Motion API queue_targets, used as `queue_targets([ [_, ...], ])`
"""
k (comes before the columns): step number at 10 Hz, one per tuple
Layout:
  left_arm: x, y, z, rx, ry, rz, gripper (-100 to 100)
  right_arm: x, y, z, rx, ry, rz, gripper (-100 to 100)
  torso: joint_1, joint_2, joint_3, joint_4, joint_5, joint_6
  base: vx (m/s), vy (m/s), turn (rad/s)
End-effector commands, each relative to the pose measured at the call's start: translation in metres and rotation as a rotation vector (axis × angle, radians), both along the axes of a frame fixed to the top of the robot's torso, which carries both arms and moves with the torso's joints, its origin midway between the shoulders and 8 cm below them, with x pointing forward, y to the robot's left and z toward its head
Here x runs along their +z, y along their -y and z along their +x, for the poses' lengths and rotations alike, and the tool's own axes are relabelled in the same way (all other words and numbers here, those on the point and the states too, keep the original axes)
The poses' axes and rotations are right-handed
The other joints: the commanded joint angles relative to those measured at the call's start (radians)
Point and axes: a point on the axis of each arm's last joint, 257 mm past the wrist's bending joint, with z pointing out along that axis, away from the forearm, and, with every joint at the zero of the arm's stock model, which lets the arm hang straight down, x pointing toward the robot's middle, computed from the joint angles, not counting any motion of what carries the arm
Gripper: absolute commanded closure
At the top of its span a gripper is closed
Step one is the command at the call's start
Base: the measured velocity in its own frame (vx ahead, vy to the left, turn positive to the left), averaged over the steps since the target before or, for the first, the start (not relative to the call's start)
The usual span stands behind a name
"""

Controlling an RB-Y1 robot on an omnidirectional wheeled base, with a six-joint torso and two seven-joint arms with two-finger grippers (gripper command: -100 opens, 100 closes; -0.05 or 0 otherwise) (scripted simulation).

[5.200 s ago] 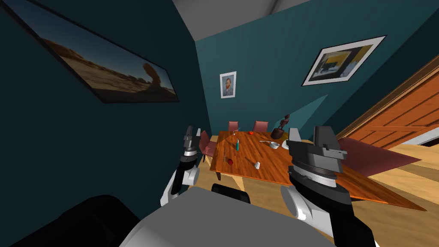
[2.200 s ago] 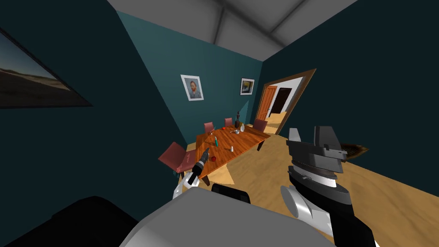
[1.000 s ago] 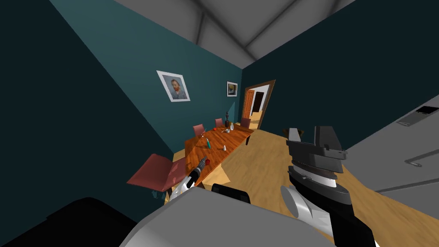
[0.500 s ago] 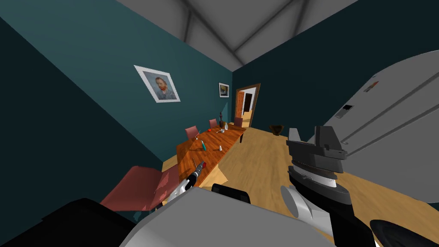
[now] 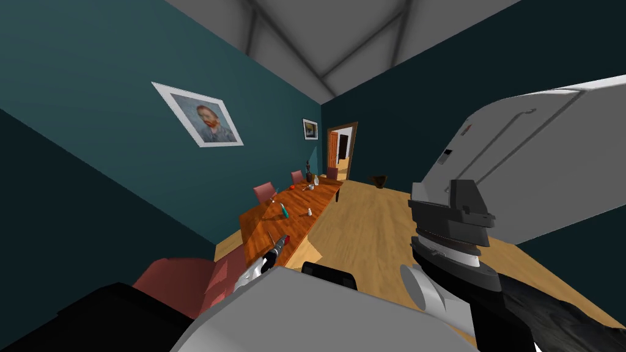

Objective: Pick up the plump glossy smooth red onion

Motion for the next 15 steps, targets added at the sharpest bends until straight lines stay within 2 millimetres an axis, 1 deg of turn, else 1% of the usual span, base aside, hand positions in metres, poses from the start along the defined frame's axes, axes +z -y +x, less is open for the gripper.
queue_targets([
  [1,-0.011,-0.009,-0.012,0.019,-0.040,0.015,-100,0.000,0.000,0.000,0.000,0.000,0.000,0,0.000,0.000,0.000,0.000,0.000,0.000,-0.008,0.030,-0.181],
  [3,-0.021,-0.023,-0.025,0.041,-0.085,0.034,-100,0.000,0.000,0.000,0.000,0.000,0.000,0,0.000,0.000,0.000,0.000,0.000,0.000,-0.005,0.031,-0.246],
  [4,-0.023,-0.026,-0.028,0.046,-0.094,0.038,-100,0.000,0.000,0.000,0.000,0.000,0.000,0,0.000,0.000,0.000,0.000,0.000,0.000,0.000,0.031,-0.175],
  [5,-0.021,-0.024,-0.027,0.041,-0.085,0.034,-100,0.000,0.000,0.000,0.000,0.000,0.000,0,0.000,-0.001,0.000,0.000,0.000,0.000,0.000,0.015,-0.020],
  [6,-0.022,-0.025,-0.027,0.042,-0.087,0.035,0,0.000,0.000,0.000,0.000,0.000,0.000,0,-0.001,-0.001,-0.001,0.000,0.000,-0.001,0.000,0.000,0.000],
  [7,-0.025,-0.019,-0.021,0.038,-0.085,0.037,-100,0.000,0.000,0.000,0.000,0.000,0.000,0,-0.002,-0.001,-0.001,0.000,0.000,-0.001,-0.003,0.026,0.043],
  [15,-0.037,0.012,0.002,0.016,-0.084,0.038,-100,0.000,0.000,0.000,0.000,0.000,0.000,0,0.000,-0.001,-0.001,0.000,0.000,-0.001,0.002,0.035,0.024],
])
